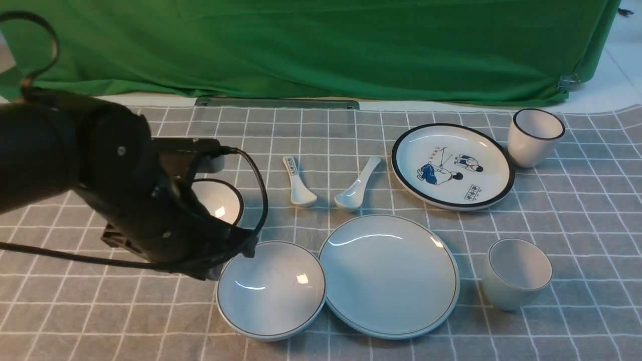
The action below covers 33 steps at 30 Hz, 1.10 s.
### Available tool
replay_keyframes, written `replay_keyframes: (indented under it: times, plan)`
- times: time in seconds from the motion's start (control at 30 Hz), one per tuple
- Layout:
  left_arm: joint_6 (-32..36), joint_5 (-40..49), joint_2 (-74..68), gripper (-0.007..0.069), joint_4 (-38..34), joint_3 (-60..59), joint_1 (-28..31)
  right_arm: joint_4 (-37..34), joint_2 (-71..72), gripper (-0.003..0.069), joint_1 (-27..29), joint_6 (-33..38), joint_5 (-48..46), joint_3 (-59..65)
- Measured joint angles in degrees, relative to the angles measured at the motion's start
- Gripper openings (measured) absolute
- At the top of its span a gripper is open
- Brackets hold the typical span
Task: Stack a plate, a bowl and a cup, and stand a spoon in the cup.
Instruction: Use the left arm to grab a blue rice bowl, then use the left arm to put the blue rice bowl into the blue large plate in the middle
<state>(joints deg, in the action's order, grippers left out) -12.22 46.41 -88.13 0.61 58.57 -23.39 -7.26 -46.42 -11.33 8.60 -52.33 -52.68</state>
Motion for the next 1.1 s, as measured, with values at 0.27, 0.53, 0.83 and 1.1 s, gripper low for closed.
replay_keyframes:
  times: [0.27, 0.53, 0.83, 1.1]
  plan:
    - [-0.4, -4.1, -6.9, 0.0436, -0.2, 0.0, 0.0, 0.0, -0.3, 0.0023, -0.2, 0.1, 2.4, 2.3]
    - [-0.4, -5.5, -12.2, 0.034, -1.0, 0.0, 0.0, 0.0, -0.3, 0.0023, -0.2, 1.5, 4.6, 2.3]
    - [0.3, -0.5, -5.8, 0.0027, -2.1, 0.5, 0.0, 2.4, -0.3, 0.0027, -0.2, 0.1, 4.8, 2.3]
    - [3.9, -9.4, -0.8, 0.0027, -12.6, 0.8, -5.6, 3.0, -1.6, 0.0027, -0.2, -0.7, 4.4, 2.4]
